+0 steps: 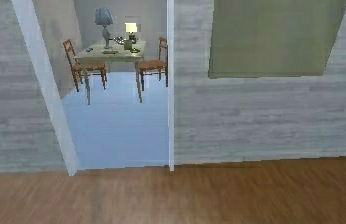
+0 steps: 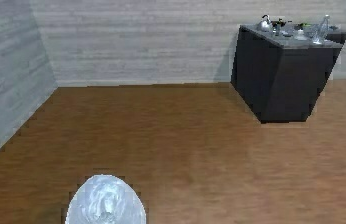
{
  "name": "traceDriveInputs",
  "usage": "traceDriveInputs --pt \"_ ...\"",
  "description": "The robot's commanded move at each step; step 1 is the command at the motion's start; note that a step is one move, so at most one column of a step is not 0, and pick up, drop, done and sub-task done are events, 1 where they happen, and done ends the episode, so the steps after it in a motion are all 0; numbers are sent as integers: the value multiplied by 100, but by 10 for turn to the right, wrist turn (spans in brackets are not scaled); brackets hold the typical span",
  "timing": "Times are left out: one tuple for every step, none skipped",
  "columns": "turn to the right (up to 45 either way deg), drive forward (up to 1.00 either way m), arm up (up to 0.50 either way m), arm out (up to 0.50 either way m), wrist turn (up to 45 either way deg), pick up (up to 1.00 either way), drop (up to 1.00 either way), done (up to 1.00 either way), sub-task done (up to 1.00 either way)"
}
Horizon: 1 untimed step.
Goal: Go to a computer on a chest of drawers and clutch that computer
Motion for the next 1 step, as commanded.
traceDriveInputs --pt "-180 0 0 0 0 0 0 0 0"
